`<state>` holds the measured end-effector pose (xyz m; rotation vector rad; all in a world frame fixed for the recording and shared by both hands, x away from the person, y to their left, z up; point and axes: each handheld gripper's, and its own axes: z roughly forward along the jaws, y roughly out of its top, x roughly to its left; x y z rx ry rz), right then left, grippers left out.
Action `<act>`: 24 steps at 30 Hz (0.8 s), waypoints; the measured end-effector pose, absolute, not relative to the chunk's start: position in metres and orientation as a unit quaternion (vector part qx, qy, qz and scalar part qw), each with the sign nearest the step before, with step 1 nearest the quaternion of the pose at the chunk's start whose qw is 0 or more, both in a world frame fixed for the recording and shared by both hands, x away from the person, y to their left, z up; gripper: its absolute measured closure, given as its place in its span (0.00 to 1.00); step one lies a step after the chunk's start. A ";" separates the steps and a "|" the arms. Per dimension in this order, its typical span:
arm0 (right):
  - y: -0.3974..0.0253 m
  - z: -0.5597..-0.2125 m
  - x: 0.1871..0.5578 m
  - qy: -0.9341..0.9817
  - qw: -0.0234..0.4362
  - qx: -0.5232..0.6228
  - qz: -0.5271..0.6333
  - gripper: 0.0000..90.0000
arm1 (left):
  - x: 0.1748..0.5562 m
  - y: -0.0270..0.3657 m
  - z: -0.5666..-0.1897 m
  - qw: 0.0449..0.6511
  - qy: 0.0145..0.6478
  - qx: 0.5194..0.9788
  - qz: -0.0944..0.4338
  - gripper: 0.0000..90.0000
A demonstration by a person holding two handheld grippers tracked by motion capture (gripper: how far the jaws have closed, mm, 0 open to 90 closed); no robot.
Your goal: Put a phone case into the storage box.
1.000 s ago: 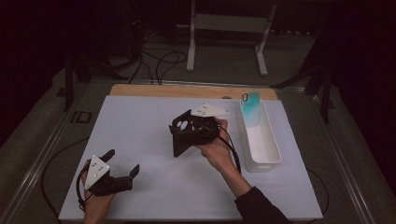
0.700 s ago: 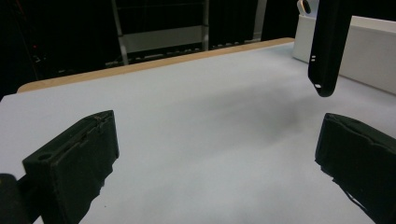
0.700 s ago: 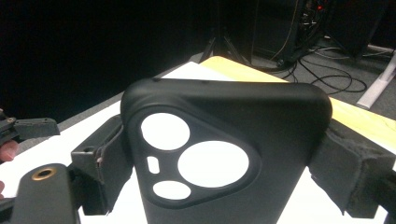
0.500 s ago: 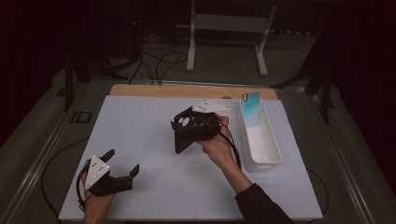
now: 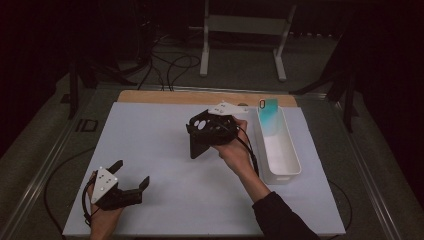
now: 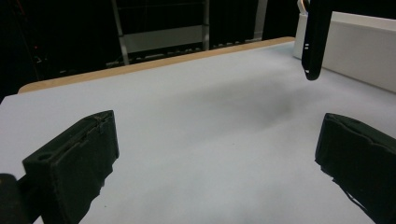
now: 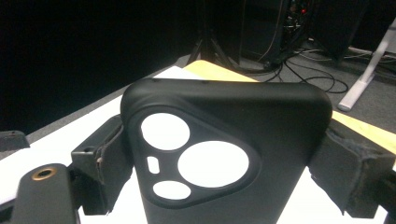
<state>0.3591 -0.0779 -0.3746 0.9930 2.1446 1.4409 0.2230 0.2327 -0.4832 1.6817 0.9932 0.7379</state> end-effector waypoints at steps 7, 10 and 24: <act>-0.080 -0.371 0.364 0.759 0.194 0.358 0.508 0.15 | 0.222 0.233 -0.482 0.503 0.411 0.695 0.308 0.00; -0.081 -0.370 0.367 0.759 0.198 0.358 0.507 0.16 | 0.222 0.233 -0.482 0.503 0.411 0.696 0.308 0.00; -0.087 -0.367 0.381 0.758 0.215 0.368 0.494 0.16 | 0.222 0.232 -0.483 0.502 0.410 0.697 0.308 0.00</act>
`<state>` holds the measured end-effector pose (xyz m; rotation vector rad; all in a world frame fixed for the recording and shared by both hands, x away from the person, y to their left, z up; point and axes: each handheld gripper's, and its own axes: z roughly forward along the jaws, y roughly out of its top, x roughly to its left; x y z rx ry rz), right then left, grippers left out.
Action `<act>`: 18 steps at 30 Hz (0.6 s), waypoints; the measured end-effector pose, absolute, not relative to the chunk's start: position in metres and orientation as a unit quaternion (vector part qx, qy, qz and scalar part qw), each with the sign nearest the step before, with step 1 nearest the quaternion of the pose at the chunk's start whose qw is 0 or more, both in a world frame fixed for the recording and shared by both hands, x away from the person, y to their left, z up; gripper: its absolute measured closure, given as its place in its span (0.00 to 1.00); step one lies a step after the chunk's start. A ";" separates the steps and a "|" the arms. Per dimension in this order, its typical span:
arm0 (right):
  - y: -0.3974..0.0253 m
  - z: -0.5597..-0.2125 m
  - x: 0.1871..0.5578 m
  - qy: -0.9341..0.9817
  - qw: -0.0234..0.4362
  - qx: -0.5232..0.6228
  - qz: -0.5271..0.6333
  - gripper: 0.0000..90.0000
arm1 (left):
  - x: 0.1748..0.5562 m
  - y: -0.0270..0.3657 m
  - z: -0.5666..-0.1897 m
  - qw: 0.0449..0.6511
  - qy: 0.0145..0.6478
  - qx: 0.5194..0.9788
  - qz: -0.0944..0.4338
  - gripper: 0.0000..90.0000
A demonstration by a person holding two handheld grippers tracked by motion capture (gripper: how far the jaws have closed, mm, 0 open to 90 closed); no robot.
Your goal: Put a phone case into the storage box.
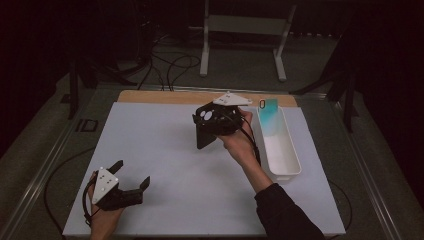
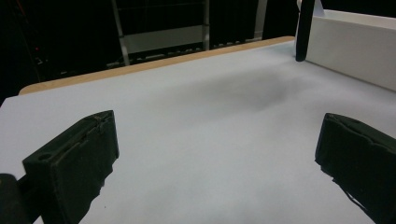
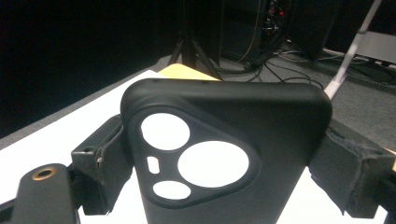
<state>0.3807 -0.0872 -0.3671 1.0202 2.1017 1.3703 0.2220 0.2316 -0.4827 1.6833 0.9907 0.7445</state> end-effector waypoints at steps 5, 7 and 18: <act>-0.088 -0.367 0.384 0.759 0.221 0.370 0.487 0.16 | 0.222 0.232 -0.483 0.501 0.411 0.696 0.309 0.00; -0.088 -0.367 0.386 0.759 0.224 0.370 0.486 0.16 | 0.222 0.232 -0.483 0.501 0.410 0.697 0.308 0.00; -0.091 -0.367 0.394 0.758 0.231 0.377 0.480 0.16 | 0.222 0.232 -0.483 0.502 0.410 0.696 0.309 0.00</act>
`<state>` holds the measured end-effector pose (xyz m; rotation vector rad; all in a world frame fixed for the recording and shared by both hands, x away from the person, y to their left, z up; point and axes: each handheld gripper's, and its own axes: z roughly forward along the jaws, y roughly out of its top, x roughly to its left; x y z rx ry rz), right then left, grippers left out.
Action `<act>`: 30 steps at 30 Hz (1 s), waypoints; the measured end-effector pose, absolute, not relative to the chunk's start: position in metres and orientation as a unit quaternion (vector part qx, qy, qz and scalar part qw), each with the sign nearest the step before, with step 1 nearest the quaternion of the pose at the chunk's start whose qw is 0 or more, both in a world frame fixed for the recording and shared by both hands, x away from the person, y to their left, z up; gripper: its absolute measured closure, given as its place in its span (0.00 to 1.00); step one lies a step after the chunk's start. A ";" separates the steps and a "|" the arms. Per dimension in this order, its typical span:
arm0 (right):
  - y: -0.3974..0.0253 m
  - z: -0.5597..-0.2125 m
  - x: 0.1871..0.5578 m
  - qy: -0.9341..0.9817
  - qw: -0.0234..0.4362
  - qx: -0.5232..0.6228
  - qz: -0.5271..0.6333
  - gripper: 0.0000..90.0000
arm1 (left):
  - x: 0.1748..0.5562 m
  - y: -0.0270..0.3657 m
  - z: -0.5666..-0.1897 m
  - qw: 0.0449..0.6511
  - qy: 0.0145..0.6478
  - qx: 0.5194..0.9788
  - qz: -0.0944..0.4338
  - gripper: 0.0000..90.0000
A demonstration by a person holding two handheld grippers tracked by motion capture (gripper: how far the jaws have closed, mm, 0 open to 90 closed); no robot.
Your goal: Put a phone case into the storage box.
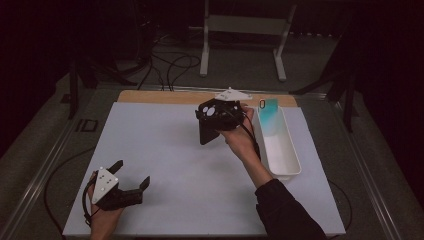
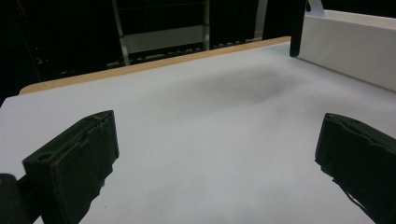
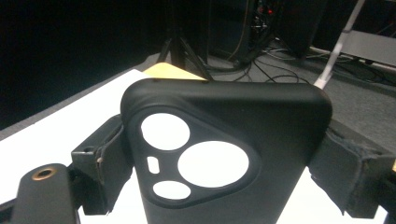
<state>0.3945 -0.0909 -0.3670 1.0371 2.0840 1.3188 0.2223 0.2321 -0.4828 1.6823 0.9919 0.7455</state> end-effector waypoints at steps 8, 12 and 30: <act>-0.095 -0.365 0.403 0.755 0.238 0.388 0.472 0.16 | 0.222 0.232 -0.482 0.503 0.410 0.695 0.309 0.00; -0.098 -0.364 0.408 0.750 0.242 0.397 0.471 0.16 | 0.222 0.232 -0.482 0.503 0.411 0.694 0.310 0.00; -0.111 -0.362 0.426 0.737 0.255 0.422 0.461 0.16 | 0.223 0.232 -0.483 0.503 0.411 0.695 0.310 0.00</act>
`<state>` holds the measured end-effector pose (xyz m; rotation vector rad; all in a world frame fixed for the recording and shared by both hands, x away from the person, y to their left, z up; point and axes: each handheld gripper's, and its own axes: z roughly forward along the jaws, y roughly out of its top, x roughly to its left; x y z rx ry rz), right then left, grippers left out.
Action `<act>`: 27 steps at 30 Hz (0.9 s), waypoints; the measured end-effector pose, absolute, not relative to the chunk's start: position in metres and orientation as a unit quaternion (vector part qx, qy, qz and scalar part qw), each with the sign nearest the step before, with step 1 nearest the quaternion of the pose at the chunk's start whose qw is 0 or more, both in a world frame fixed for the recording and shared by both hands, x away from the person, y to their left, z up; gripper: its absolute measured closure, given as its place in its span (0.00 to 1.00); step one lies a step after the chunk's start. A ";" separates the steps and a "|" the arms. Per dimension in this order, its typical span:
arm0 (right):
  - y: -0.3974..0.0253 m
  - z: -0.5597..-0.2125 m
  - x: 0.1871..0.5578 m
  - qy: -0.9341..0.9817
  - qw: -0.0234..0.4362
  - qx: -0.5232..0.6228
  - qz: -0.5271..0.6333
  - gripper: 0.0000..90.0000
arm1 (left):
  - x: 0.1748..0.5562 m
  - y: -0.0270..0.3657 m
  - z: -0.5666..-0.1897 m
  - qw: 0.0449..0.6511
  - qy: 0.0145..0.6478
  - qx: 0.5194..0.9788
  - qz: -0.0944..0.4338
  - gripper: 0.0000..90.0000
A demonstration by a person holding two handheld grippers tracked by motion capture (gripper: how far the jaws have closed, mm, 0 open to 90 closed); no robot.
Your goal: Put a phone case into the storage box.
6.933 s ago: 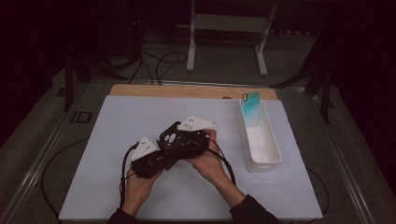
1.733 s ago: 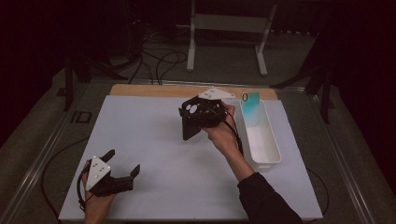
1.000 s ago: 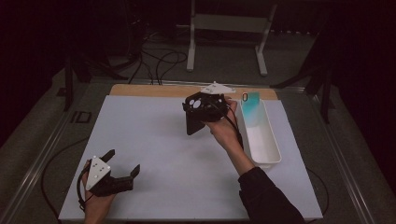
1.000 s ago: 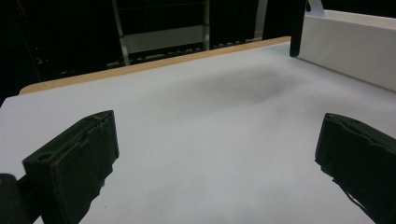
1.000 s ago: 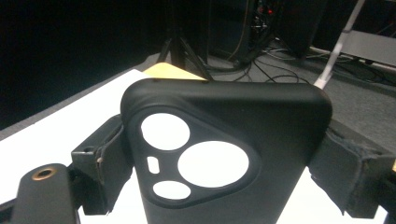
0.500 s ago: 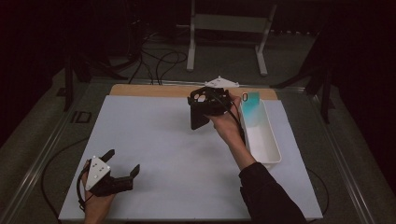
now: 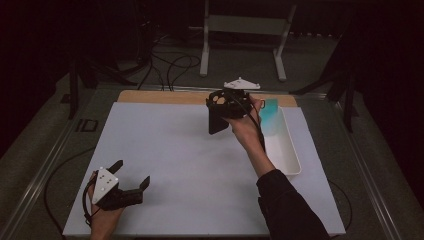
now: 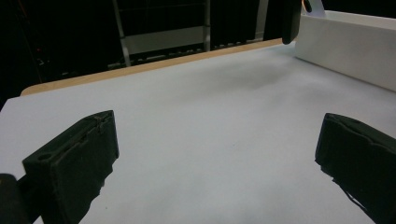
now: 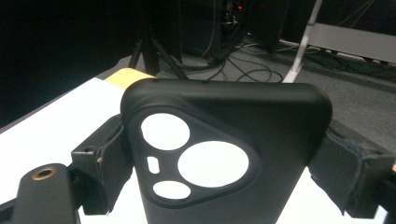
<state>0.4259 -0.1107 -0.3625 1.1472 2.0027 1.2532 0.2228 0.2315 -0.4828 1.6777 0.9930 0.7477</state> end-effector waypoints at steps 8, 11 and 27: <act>-0.117 -0.360 0.432 0.733 0.264 0.431 0.456 0.16 | 0.223 0.233 -0.483 0.503 0.413 0.693 0.310 0.00; -0.120 -0.360 0.435 0.732 0.269 0.432 0.453 0.16 | 0.222 0.233 -0.482 0.504 0.412 0.693 0.310 0.00; -0.133 -0.359 0.446 0.723 0.279 0.452 0.442 0.16 | 0.222 0.232 -0.483 0.503 0.413 0.694 0.309 0.00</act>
